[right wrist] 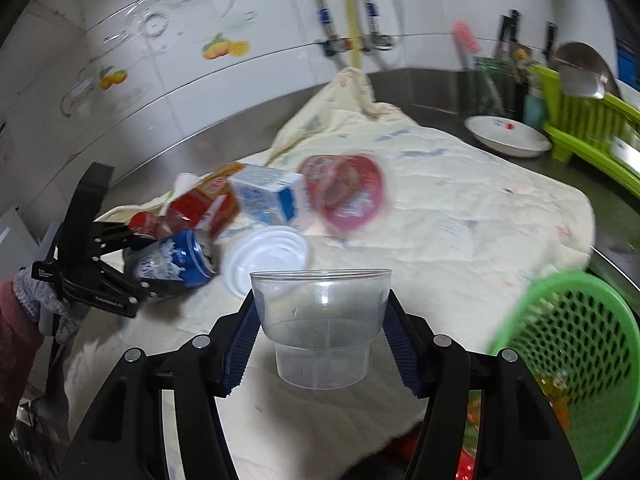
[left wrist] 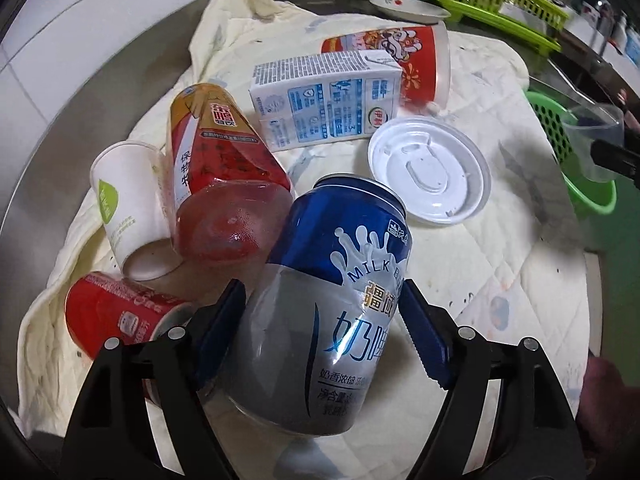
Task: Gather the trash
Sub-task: 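Carry the clear cup into the basket and open the right tool while the left tool carries the blue can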
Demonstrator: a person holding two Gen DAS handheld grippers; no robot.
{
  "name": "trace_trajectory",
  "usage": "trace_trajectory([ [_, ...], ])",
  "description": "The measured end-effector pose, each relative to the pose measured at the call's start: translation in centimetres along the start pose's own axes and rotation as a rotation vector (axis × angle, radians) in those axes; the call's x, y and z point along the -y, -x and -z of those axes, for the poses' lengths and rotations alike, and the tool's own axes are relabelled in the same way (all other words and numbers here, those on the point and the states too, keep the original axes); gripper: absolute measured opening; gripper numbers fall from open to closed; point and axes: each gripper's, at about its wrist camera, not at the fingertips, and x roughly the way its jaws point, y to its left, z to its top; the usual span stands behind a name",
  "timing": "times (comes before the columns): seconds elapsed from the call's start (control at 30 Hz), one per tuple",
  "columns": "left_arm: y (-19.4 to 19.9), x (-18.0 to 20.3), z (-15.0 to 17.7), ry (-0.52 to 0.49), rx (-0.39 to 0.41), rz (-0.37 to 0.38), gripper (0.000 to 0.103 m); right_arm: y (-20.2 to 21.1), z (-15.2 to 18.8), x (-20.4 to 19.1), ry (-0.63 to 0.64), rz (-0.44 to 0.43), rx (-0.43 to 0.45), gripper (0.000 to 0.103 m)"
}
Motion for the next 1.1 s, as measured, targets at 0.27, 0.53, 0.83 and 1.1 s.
trace_trajectory([
  [0.27,1.1,0.9,0.7,0.085,0.036,-0.023,0.075,3.4,2.4,6.5,-0.085,0.170,0.008,0.058],
  [0.53,3.4,3.7,0.0,0.120,0.115,0.063,0.073,6.9,4.8,15.0,-0.203,0.359,-0.005,0.058],
  [0.83,5.3,10.5,-4.1,0.054,0.208,0.200,0.072,8.1,6.8,20.5,-0.292,0.436,-0.031,0.059],
  [1.1,4.3,17.1,-8.8,-0.001,0.224,0.314,0.070,9.0,7.8,21.1,-0.310,0.404,-0.020,0.065],
])
